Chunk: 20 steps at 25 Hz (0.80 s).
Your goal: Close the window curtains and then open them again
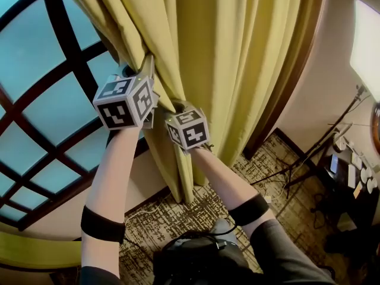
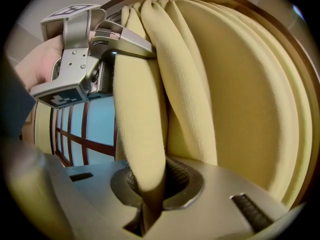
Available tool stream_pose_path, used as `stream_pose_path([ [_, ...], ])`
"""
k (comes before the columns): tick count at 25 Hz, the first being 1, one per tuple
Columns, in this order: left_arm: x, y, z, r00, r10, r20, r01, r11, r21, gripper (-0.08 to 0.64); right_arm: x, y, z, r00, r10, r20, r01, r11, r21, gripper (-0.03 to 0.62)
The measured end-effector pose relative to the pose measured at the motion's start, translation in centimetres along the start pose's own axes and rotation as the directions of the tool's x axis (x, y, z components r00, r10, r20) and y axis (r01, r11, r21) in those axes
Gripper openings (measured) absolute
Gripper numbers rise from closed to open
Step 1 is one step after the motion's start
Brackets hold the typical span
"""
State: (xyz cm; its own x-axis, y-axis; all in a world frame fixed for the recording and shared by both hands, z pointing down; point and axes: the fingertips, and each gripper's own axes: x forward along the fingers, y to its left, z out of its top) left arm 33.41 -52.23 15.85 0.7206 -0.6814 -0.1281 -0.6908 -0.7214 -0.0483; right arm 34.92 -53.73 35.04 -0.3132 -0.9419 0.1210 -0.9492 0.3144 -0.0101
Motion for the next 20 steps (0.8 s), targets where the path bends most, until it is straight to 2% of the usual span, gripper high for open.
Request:
stream_pose_path([
  [9,1.7,0.4,0.1,0.999,0.028,0.036,-0.027,1.0,-0.014,0.005,0.9,-1.3,0.6,1.0,0.025,0.016,-0.025,1.0,-0.02,0.032],
  [13,4.0,-1.0,1.2,0.997,0.054,0.054,-0.054,0.999,-0.01,0.005,0.4,-4.4,1.7,0.999,0.038,0.038,-0.038,0.999,-0.016,0.031],
  [20,7.8,-3.3,1.7,0.998,0.037,0.056,-0.037,0.999,-0.005,0.005,-0.2,-8.7,2.9,0.997,0.041,0.07,-0.04,0.999,-0.015,0.03],
])
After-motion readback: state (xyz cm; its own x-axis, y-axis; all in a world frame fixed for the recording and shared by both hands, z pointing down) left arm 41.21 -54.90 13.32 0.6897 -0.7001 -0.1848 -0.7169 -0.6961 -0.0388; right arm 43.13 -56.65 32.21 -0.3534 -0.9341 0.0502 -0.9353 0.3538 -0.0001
